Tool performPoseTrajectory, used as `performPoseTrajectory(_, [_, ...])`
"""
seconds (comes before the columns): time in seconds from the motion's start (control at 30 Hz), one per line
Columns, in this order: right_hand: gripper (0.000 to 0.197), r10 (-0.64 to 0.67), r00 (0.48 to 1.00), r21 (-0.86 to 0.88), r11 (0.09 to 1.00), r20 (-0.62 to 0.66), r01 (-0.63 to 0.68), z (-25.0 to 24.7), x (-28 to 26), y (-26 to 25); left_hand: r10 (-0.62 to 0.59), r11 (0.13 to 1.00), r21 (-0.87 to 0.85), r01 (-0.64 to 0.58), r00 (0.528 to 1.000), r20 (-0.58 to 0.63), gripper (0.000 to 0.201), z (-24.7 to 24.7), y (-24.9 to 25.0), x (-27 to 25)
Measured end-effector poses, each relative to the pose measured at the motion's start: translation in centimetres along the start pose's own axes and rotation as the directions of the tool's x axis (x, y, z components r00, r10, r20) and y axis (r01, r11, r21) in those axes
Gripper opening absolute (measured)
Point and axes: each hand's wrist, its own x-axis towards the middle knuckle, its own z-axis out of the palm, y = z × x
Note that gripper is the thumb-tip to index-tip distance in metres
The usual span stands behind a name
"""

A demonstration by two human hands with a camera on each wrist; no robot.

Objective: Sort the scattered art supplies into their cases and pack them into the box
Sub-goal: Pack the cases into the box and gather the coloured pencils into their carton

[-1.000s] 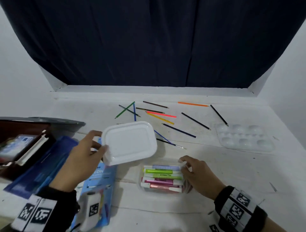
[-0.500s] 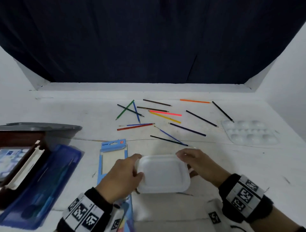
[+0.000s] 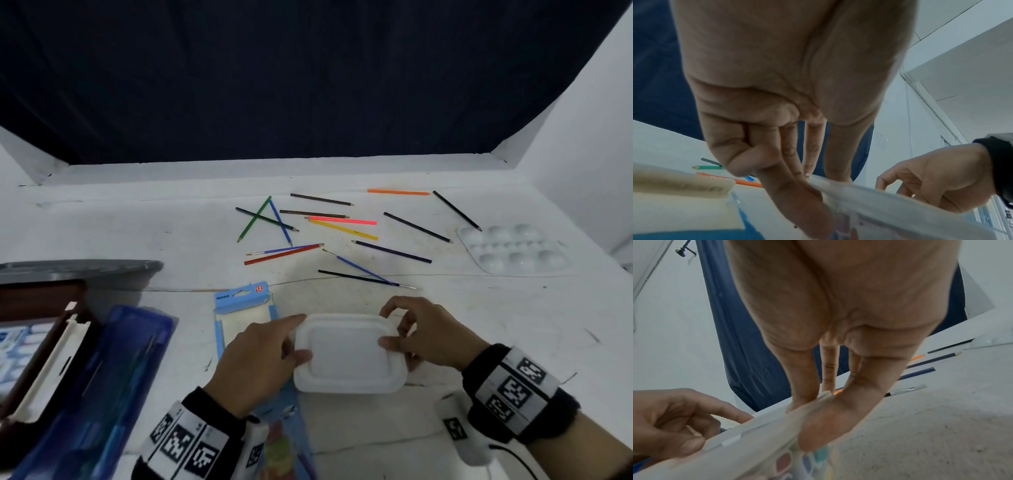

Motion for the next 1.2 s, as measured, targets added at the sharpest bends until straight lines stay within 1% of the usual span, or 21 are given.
performPoseTrajectory(0.07, [0.029, 0.016, 1.0, 0.01, 1.0, 0.003, -0.016, 0.0, 0.0, -0.1, -0.017, 0.999, -0.037, 0.018, 1.0, 0.014, 0.054, 0.2, -0.6, 0.2])
performPoseTrajectory(0.17, [0.029, 0.041, 0.999, 0.013, 0.999, 0.036, -0.041, 0.1, 0.2, 0.0, -0.04, 0.994, -0.102, 0.043, 0.999, 0.034, 0.046, 0.3, -1.1, 0.6])
performPoseTrajectory(0.27, [0.028, 0.03, 0.998, 0.01, 0.999, 0.05, -0.03, -0.1, 0.5, 0.0, -0.073, 0.987, -0.139, 0.081, 0.995, 0.064, 0.04, 0.0, -1.0, 1.1])
performPoseTrajectory(0.4, [0.026, -0.03, 0.999, -0.026, 0.999, -0.029, 0.029, 0.0, 0.3, -0.1, -0.122, 0.976, -0.17, 0.134, 0.989, 0.081, 0.038, -0.3, -0.4, 1.1])
performPoseTrajectory(0.47, [0.026, -0.049, 0.995, -0.006, 0.999, -0.087, 0.049, 0.3, -0.1, -0.1, -0.141, 0.977, -0.153, 0.151, 0.987, 0.076, 0.037, -0.3, 0.0, 0.9])
performPoseTrajectory(0.5, [0.027, -0.05, 0.994, 0.015, 0.999, -0.096, 0.052, 0.3, -0.3, -0.1, -0.154, 0.977, -0.135, 0.164, 0.985, 0.08, 0.036, -0.3, 0.2, 0.8])
performPoseTrajectory(0.57, [0.035, -0.034, 0.998, 0.049, 0.998, -0.047, 0.036, 0.4, -0.8, -0.1, -0.178, 0.975, -0.119, 0.189, 0.98, 0.091, 0.037, -0.4, 0.7, 0.7])
performPoseTrajectory(0.63, [0.053, -0.038, 0.998, 0.024, 0.999, 0.057, 0.036, 0.4, -1.7, -0.2, -0.193, 0.972, -0.12, 0.204, 0.976, 0.098, 0.037, -0.4, 1.0, 0.7])
performPoseTrajectory(0.67, [0.062, -0.052, 0.994, -0.003, 0.999, 0.095, 0.052, 0.3, -2.1, -0.2, -0.2, 0.972, -0.107, 0.21, 0.975, 0.102, 0.037, -0.4, 1.2, 0.7])
performPoseTrajectory(0.7, [0.068, -0.069, 0.991, -0.02, 0.997, 0.114, 0.072, 0.2, -2.4, -0.2, -0.208, 0.971, -0.093, 0.218, 0.972, 0.105, 0.037, -0.4, 1.3, 0.7])
performPoseTrajectory(0.83, [0.067, -0.094, 0.99, -0.035, 0.995, 0.11, 0.098, 0.0, -1.8, 0.1, -0.241, 0.962, -0.108, 0.252, 0.965, 0.104, 0.038, -0.4, 1.4, 0.8])
performPoseTrajectory(0.93, [0.063, -0.067, 0.99, -0.02, 0.997, 0.127, 0.07, 0.3, -1.1, 0.1, -0.251, 0.955, -0.135, 0.263, 0.962, 0.105, 0.039, -0.4, 1.2, 0.8])
performPoseTrajectory(1.03, [0.064, -0.03, 0.987, -0.025, 0.999, 0.158, 0.035, 0.3, -0.6, -0.1, -0.253, 0.951, -0.157, 0.268, 0.961, 0.109, 0.039, -0.5, 1.5, 0.8])
performPoseTrajectory(1.2, [0.065, -0.019, 0.989, 0.011, 1.0, 0.148, 0.018, 0.2, -0.5, 0.2, -0.258, 0.944, -0.178, 0.279, 0.957, 0.135, 0.037, -0.8, 2.2, 0.4])
